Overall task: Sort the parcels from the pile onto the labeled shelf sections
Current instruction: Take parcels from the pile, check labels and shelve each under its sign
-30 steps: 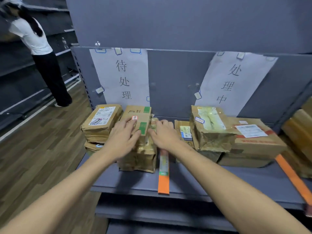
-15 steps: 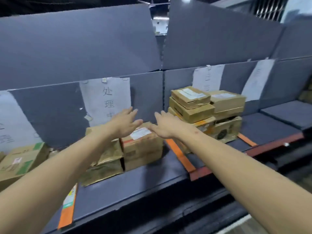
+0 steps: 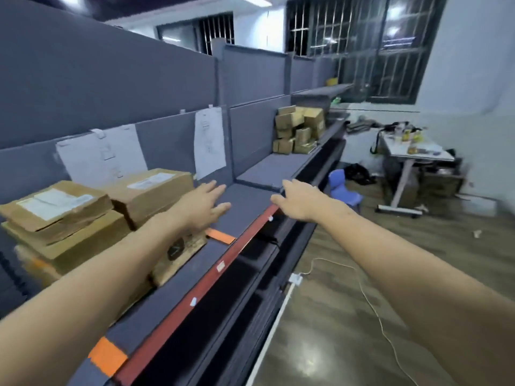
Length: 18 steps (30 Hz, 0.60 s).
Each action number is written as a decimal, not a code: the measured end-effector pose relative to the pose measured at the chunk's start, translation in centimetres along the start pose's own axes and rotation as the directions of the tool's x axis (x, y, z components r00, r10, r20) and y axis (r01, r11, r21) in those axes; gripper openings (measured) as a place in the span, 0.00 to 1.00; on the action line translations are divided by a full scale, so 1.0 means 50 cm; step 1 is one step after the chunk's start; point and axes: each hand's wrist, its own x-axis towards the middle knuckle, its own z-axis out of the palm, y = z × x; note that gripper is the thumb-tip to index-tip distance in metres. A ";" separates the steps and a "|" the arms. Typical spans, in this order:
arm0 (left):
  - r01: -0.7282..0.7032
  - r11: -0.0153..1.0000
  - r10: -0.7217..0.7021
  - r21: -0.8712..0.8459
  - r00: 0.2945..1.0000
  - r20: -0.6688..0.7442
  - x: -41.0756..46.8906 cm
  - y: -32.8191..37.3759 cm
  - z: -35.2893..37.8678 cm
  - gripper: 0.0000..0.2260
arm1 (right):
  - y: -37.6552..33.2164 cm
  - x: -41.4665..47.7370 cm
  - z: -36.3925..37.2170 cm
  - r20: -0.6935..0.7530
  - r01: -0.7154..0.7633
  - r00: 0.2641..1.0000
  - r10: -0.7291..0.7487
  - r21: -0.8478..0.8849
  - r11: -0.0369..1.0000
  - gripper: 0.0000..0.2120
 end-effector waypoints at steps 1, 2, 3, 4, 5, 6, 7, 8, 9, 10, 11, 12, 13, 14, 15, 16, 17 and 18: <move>-0.018 1.000 0.018 -0.010 1.000 0.015 0.054 0.017 0.014 0.27 | 0.043 0.018 -0.003 -0.001 -0.038 0.999 0.038 0.001 0.999 0.23; -0.036 0.999 0.036 -0.024 0.999 0.031 0.109 0.034 0.028 0.28 | 0.084 0.037 -0.004 -0.001 -0.073 0.997 0.073 -0.001 0.997 0.23; -0.054 0.998 0.056 -0.038 0.998 0.040 0.161 0.050 0.042 0.28 | 0.124 0.058 -0.006 -0.002 -0.105 0.994 0.105 -0.004 0.994 0.24; -0.077 0.995 0.079 -0.057 0.996 0.038 0.215 0.066 0.057 0.28 | 0.163 0.082 -0.008 -0.001 -0.136 0.991 0.136 -0.003 0.991 0.25; -0.098 0.992 0.101 -0.078 0.994 0.034 0.263 0.081 0.070 0.28 | 0.199 0.109 -0.011 0.007 -0.165 0.986 0.165 0.005 0.986 0.24; -0.111 0.988 0.115 -0.105 0.993 0.035 0.311 0.096 0.082 0.28 | 0.232 0.138 -0.017 0.018 -0.193 0.981 0.192 0.013 0.981 0.23; -0.123 0.984 0.129 -0.129 0.991 0.043 0.358 0.109 0.092 0.28 | 0.260 0.168 -0.029 0.029 -0.219 0.975 0.219 0.016 0.976 0.22; -0.132 0.980 0.141 -0.151 0.989 0.051 0.407 0.122 0.100 0.28 | 0.286 0.199 -0.044 0.034 -0.237 0.971 0.236 0.019 0.971 0.21; -0.136 0.977 0.147 -0.167 0.988 0.054 0.454 0.135 0.105 0.28 | 0.311 0.230 -0.061 0.033 -0.249 0.968 0.248 0.024 0.968 0.22; -0.144 0.973 0.154 -0.179 0.987 0.046 0.504 0.148 0.111 0.27 | 0.334 0.261 -0.075 0.019 -0.256 0.967 0.255 0.040 0.966 0.22; -0.150 0.970 0.160 -0.192 0.986 0.036 0.552 0.162 0.116 0.27 | 0.356 0.289 -0.088 -0.003 -0.256 0.967 0.257 0.064 0.965 0.21; -0.155 0.966 0.166 -0.207 0.985 0.037 0.600 0.179 0.122 0.27 | 0.381 0.317 -0.098 -0.022 -0.252 0.967 0.255 0.083 0.964 0.19; -0.159 0.962 0.175 -0.222 0.983 0.055 0.641 0.199 0.131 0.28 | 0.408 0.343 -0.101 -0.027 -0.258 0.965 0.261 0.094 0.962 0.16; -0.166 0.959 0.187 -0.229 0.979 0.075 0.681 0.222 0.139 0.28 | 0.438 0.369 -0.103 -0.032 -0.263 0.963 0.267 0.096 0.960 0.13; -0.170 0.959 0.194 -0.226 0.977 0.090 0.718 0.241 0.146 0.28 | 0.467 0.397 -0.106 -0.039 -0.266 0.962 0.270 0.089 0.960 0.13; -0.176 0.959 0.200 -0.221 0.975 0.094 0.758 0.259 0.153 0.28 | 0.493 0.426 -0.110 -0.046 -0.262 0.963 0.266 0.091 0.961 0.12; -0.179 0.959 0.204 -0.222 0.975 0.094 0.798 0.276 0.160 0.28 | 0.519 0.454 -0.114 -0.050 -0.259 0.963 0.265 0.103 0.960 0.12; -0.180 0.958 0.205 -0.223 0.974 0.094 0.839 0.293 0.166 0.29 | 0.547 0.484 -0.116 -0.057 -0.250 0.965 0.258 0.118 0.961 0.12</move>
